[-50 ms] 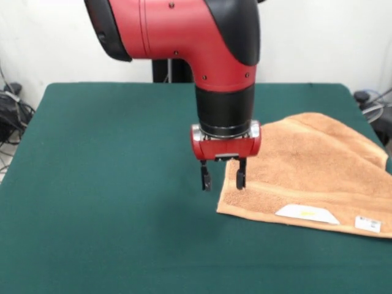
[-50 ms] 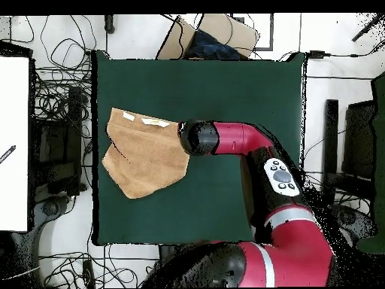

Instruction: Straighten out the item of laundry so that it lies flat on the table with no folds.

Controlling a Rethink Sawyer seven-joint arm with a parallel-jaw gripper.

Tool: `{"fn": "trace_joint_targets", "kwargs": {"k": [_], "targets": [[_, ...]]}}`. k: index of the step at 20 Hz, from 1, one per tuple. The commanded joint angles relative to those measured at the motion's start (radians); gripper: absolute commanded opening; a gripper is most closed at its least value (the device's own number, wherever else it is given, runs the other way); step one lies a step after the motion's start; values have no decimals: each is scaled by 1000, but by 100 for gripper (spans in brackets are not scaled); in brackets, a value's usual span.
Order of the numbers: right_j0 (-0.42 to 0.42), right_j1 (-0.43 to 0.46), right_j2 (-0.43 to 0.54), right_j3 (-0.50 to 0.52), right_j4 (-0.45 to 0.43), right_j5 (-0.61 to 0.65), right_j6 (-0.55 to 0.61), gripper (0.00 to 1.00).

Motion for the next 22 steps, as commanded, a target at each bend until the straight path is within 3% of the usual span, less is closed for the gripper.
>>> {"fn": "trace_joint_targets", "kwargs": {"k": [1,22], "targets": [[13,75,-16,20,-50,-64,72,100],[41,87,-59,4,-61,-108,91,100]]}}
